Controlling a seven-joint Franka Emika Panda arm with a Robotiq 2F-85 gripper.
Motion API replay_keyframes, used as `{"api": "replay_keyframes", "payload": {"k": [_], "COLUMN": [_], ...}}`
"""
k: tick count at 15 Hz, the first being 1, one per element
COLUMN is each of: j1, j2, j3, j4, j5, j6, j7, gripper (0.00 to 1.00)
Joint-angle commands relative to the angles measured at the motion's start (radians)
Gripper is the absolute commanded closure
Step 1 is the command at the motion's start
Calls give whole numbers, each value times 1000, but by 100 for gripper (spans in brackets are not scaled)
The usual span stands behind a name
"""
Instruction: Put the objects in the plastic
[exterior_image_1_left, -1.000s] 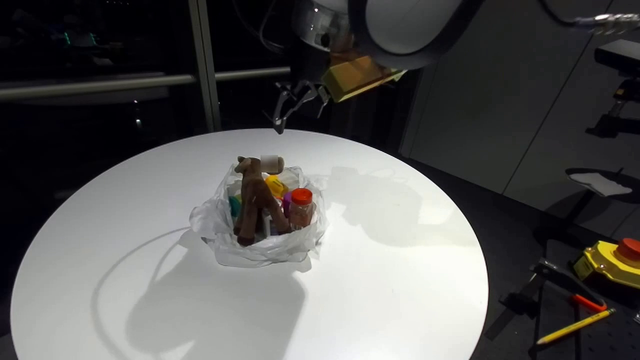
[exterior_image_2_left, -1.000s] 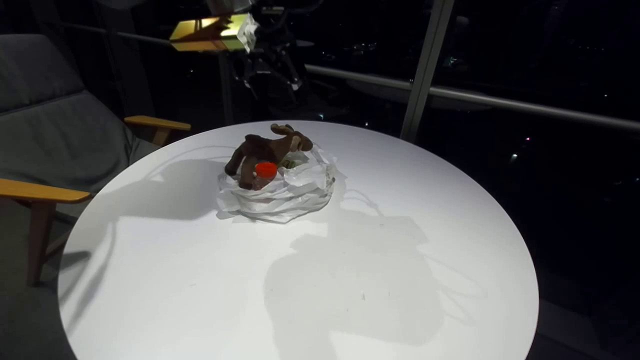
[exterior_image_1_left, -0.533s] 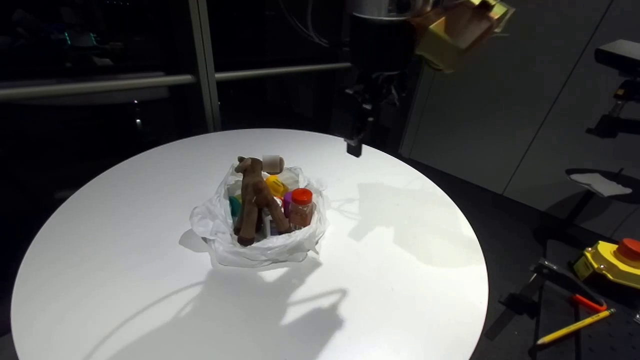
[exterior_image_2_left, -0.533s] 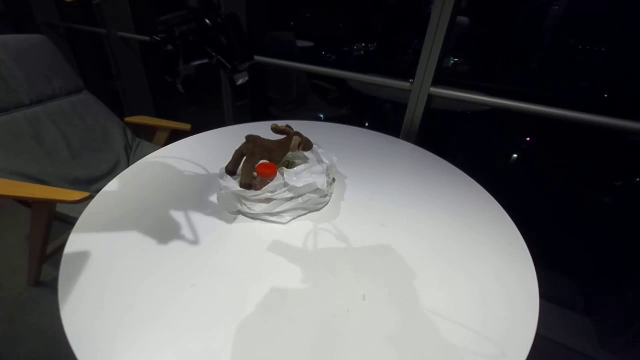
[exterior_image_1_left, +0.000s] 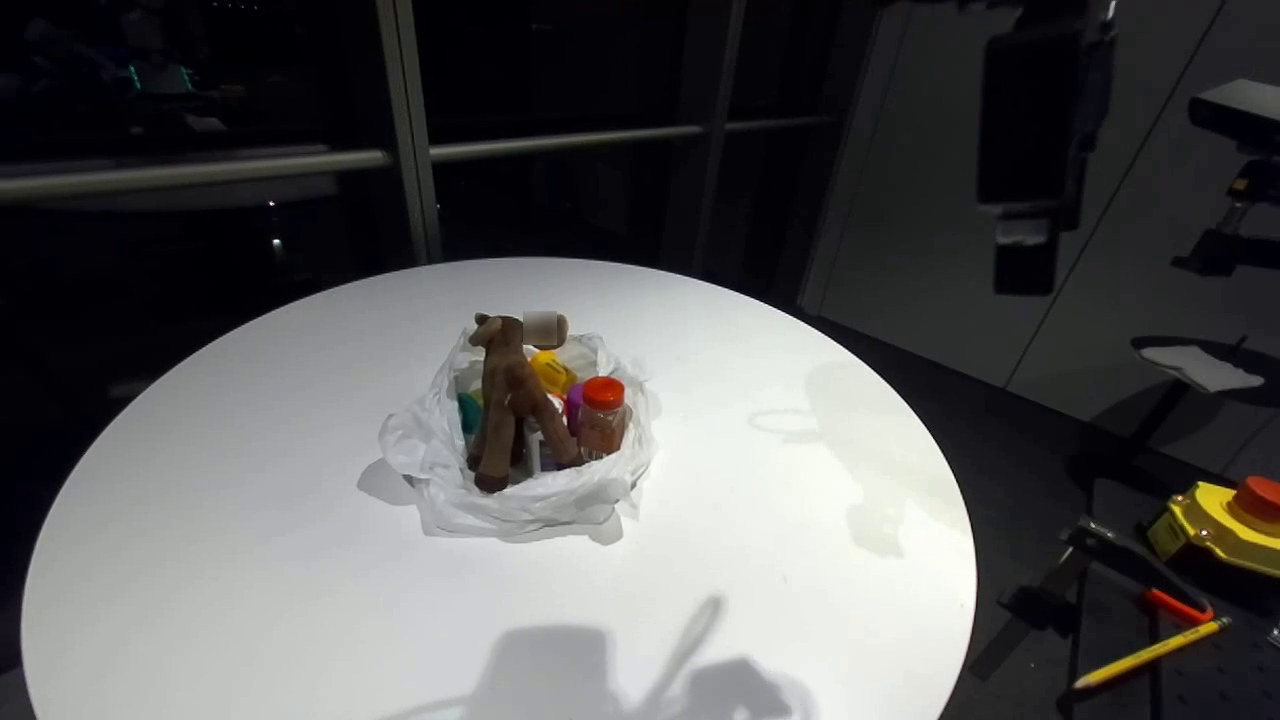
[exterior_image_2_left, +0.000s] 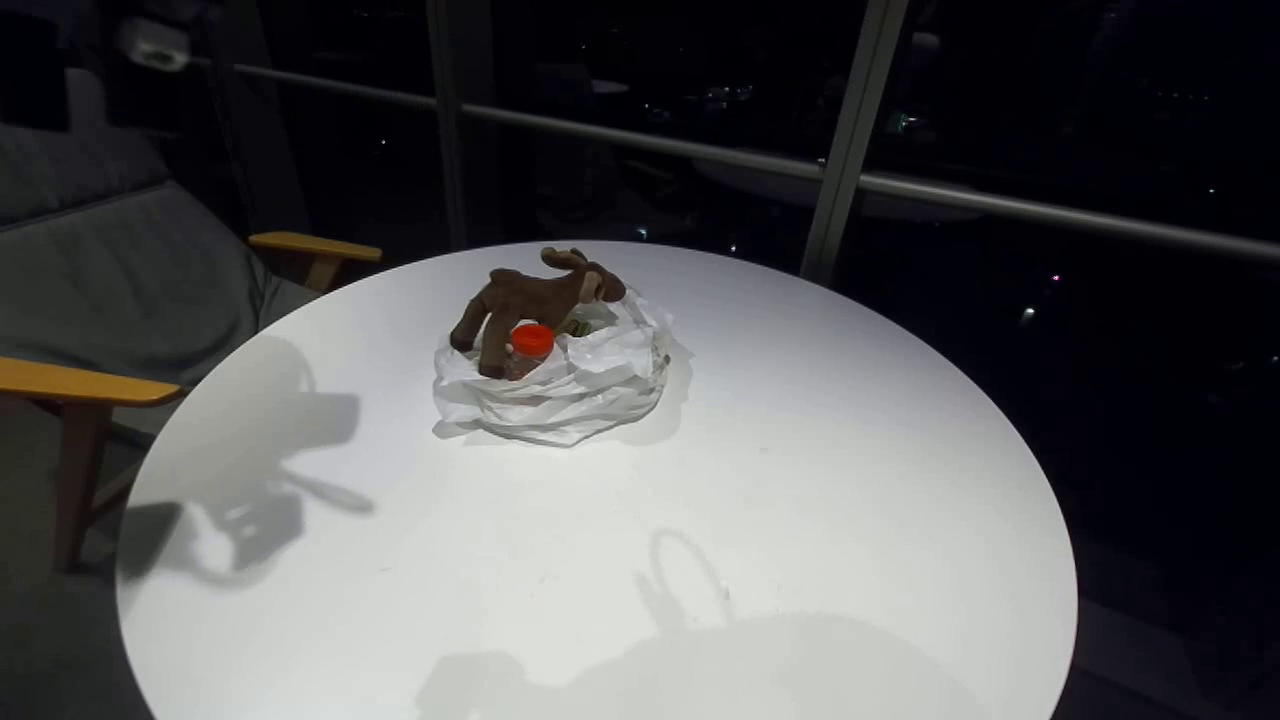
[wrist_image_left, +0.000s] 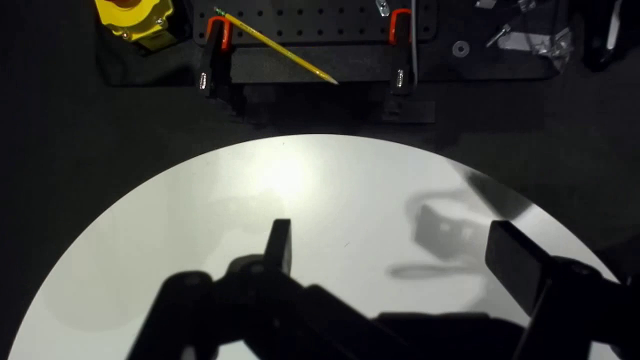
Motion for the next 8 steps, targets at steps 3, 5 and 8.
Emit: {"api": "replay_keyframes", "payload": {"k": [3, 5, 8], "j1": [-66, -67, -70], "j2": [-102, -126, -125], "j3": [78, 80, 79], "j4": [-14, -29, -37], "j5": [62, 65, 65], "j6": [-41, -42, -42], "j7": [-40, -45, -49], "gripper": [0, 0, 0]}}
